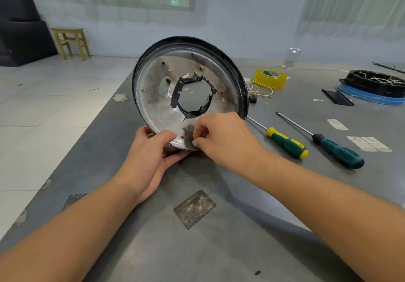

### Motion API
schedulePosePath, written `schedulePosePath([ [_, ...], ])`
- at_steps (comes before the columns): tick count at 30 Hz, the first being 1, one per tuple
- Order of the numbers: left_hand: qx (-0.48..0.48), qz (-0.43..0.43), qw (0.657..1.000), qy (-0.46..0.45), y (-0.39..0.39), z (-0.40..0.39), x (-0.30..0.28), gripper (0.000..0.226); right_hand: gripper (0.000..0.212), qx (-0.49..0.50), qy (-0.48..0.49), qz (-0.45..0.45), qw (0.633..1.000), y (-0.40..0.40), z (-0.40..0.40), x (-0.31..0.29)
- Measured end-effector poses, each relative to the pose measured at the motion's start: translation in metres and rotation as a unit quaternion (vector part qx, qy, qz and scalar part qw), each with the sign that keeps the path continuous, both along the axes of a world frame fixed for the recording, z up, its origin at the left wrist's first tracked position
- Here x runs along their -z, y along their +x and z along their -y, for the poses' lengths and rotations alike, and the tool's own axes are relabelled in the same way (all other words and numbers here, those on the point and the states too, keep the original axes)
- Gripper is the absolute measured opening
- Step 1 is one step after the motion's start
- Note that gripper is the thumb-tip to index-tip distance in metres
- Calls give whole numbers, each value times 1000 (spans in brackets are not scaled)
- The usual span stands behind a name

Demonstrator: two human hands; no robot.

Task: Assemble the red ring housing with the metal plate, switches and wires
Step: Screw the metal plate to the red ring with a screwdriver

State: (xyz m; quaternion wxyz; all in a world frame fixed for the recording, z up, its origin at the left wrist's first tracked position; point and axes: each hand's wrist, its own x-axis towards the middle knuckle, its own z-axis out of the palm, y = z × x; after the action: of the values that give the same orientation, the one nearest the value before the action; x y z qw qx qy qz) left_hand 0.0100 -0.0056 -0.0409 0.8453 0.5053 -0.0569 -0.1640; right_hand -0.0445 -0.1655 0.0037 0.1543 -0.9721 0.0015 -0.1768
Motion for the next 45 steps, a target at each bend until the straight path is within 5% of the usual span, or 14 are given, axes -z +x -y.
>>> schedulePosePath([
  [21, -77, 114, 986, 97, -1, 10, 4, 30, 9, 4, 110, 87, 990, -4, 3, 35],
  [31, -92, 121, 981, 117, 8, 27, -2, 24, 14, 118, 30, 124, 985, 6, 7, 36],
  [45, -81, 116, 983, 121, 34, 56, 2, 33, 20, 169, 203, 63, 962, 35, 36, 48],
])
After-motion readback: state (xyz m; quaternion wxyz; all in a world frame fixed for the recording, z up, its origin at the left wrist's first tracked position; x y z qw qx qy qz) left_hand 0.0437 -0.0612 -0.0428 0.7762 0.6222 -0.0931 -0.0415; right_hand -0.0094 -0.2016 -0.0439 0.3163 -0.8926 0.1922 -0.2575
